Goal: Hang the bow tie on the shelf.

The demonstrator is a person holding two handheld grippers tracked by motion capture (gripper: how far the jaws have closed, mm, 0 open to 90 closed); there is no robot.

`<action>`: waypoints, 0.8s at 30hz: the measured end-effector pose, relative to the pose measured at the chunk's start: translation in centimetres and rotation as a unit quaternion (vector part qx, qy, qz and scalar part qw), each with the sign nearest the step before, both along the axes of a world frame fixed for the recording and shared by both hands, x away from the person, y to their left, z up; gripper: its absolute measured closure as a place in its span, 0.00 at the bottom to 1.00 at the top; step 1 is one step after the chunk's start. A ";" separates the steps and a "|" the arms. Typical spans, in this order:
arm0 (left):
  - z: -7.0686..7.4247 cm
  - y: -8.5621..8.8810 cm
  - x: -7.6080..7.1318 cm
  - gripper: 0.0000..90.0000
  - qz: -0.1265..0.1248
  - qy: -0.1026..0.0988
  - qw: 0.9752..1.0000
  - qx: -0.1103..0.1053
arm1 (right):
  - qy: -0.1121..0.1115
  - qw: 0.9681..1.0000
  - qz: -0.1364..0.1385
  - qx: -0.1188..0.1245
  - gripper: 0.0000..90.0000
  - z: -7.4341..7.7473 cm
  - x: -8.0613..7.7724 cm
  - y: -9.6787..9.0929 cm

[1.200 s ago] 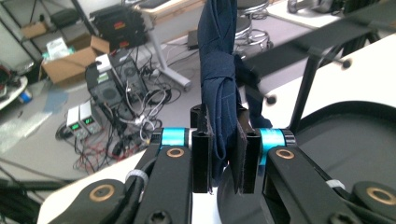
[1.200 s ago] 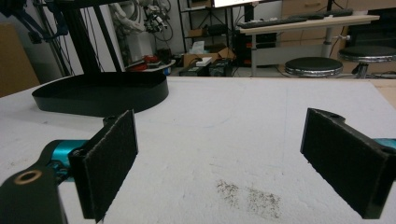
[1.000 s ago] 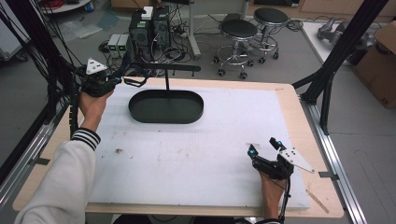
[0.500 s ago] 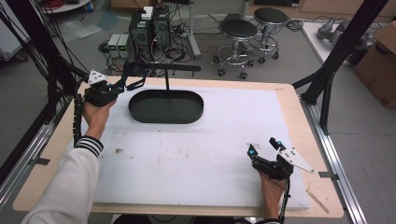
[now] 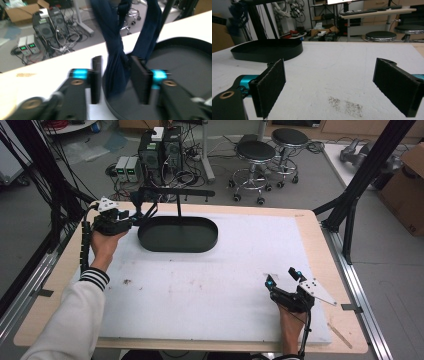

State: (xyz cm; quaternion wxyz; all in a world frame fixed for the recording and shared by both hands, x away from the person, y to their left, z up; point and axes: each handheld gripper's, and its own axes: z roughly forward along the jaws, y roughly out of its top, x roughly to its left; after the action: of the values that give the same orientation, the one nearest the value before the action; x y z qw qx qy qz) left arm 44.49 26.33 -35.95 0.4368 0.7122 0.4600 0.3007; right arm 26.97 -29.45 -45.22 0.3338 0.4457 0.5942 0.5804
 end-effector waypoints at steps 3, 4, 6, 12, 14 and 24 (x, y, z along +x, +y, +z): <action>0.0 0.0 -0.4 0.36 0.002 0.005 1.000 0.002 | -0.008 1.000 -0.003 0.005 0.11 0.0 -0.2 0.0; -0.1 0.3 -1.0 0.33 -0.009 -0.007 1.000 -0.003 | -0.004 1.000 0.000 0.008 0.11 0.0 -0.1 -0.1; -0.1 0.5 -1.4 0.24 -0.031 -0.009 0.999 -0.017 | -0.003 1.000 0.001 0.010 0.11 0.0 -0.1 -0.1; -0.7 0.4 -3.0 0.17 -0.081 -0.050 0.995 -0.031 | 0.001 1.000 -0.001 0.010 0.11 0.0 0.0 -0.2; -1.6 -0.2 -4.0 0.15 -0.094 -0.063 0.993 -0.043 | 0.001 1.000 0.000 0.010 0.11 0.0 0.0 -0.2; -4.7 -0.5 -9.4 0.15 -0.119 -0.121 0.981 -0.091 | -0.001 1.000 0.001 0.010 0.11 0.0 0.0 -0.1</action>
State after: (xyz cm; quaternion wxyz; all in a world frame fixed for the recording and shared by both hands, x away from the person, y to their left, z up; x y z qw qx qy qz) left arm 35.10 25.82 -40.70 0.5849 0.6776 0.3408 0.2873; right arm 26.95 -29.59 -45.23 0.3295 0.4481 0.5886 0.5866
